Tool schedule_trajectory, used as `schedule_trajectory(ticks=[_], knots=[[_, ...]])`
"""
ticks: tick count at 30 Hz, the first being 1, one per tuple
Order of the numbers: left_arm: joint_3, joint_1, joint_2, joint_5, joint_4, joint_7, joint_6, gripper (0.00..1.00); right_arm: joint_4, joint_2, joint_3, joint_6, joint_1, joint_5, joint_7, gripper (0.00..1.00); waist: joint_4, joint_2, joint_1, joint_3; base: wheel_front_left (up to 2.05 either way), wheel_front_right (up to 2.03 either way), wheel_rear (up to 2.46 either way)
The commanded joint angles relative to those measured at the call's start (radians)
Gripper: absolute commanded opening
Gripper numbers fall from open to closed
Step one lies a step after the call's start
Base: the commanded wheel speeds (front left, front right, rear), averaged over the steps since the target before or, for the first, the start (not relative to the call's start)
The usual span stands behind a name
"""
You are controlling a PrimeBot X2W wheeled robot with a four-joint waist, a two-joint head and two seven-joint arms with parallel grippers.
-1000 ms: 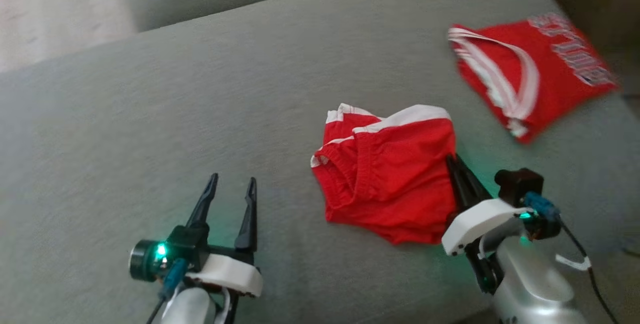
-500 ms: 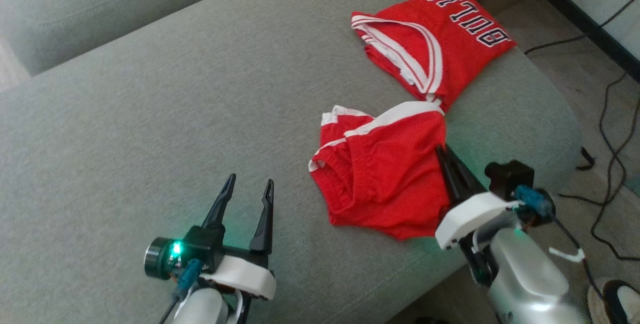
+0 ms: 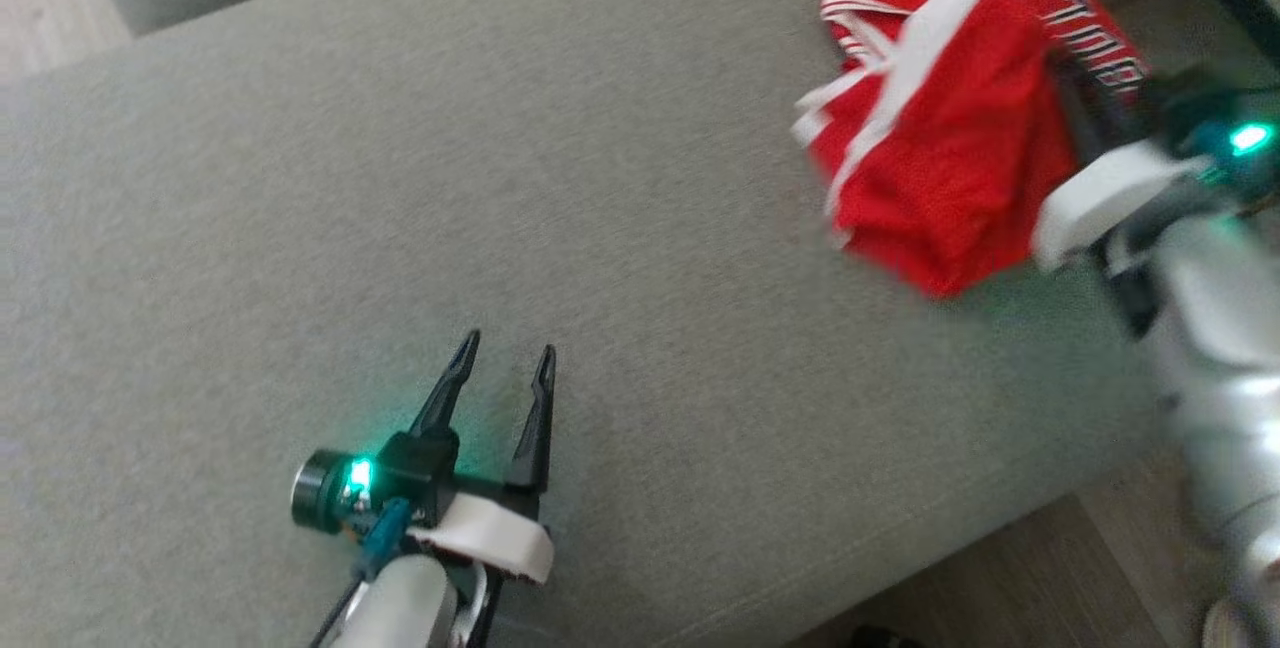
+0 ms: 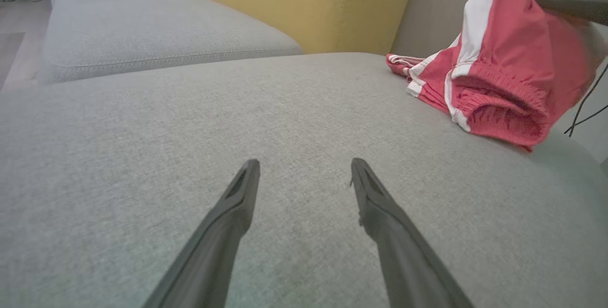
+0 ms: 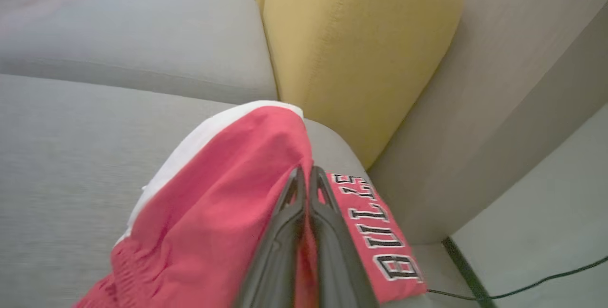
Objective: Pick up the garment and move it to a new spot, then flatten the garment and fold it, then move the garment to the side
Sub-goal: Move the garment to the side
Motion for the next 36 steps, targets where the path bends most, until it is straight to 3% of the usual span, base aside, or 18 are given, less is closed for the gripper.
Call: schedule_trajectory(ticks=[1, 6, 7, 8, 9, 13, 19, 23, 28, 36], knots=[[0.021, -0.053, 0.002, 0.012, -0.023, -0.01, -0.009, 1.0, 0.02, -0.051, -0.004, -0.001, -0.064, -0.028, 0.003, 0.0, 0.039, 0.0, -0.0001, 0.034, 0.0, 0.0, 0.0], [0.018, -0.079, 0.002, 0.03, -0.016, -0.01, -0.013, 1.0, 0.146, -0.159, -0.096, -0.001, -0.171, -0.101, 0.007, 0.0, 0.09, 0.0, -0.0001, 0.068, 0.0, 0.0, 0.0], [0.021, -0.083, 0.002, 0.032, -0.013, -0.01, -0.013, 1.0, 0.166, -0.177, -0.123, -0.001, -0.184, -0.12, 0.007, 0.15, 0.097, 0.0, -0.0001, 0.073, 0.0, 0.0, 0.0], [0.024, -0.086, 0.002, 0.035, -0.011, -0.01, -0.012, 1.0, 0.184, -0.191, -0.138, -0.001, -0.193, -0.15, 0.014, 0.92, 0.104, 0.0, -0.0001, 0.077, 0.0, 0.0, 0.0], [0.028, -0.089, 0.002, 0.035, -0.011, -0.01, -0.01, 1.0, 0.196, -0.195, -0.155, -0.001, -0.2, -0.176, 0.017, 1.0, 0.109, 0.0, -0.0001, 0.079, 0.0, 0.0, 0.0], [0.05, -0.088, 0.002, 0.03, -0.017, -0.01, 0.001, 1.0, 0.188, -0.173, -0.26, -0.001, -0.208, -0.222, 0.002, 1.0, 0.119, 0.0, -0.0001, 0.073, 0.0, 0.0, 0.0], [0.099, -0.077, 0.002, 0.026, -0.027, -0.01, 0.015, 1.0, 0.049, -0.044, -0.344, -0.001, -0.165, -0.202, -0.005, 1.0, 0.127, 0.0, -0.0001, 0.048, 0.0, 0.0, 0.0], [0.164, -0.067, 0.002, 0.018, -0.04, -0.01, 0.028, 1.0, -0.083, 0.047, -0.352, -0.001, -0.078, -0.15, -0.006, 1.0, 0.138, 0.0, -0.0001, 0.029, 0.0, 0.0, 0.0], [0.217, -0.055, 0.002, 0.024, -0.05, -0.01, 0.034, 1.0, -0.188, 0.114, -0.337, -0.001, 0.032, -0.092, -0.006, 1.0, 0.161, 0.0, -0.0001, 0.011, 0.0, 0.0, 0.0], [0.279, -0.032, 0.002, 0.022, -0.054, -0.01, 0.038, 1.0, -0.282, 0.179, -0.29, -0.001, 0.242, -0.012, -0.006, 1.0, 0.229, 0.0, -0.0001, -0.022, 0.0, 0.0, 0.0]])
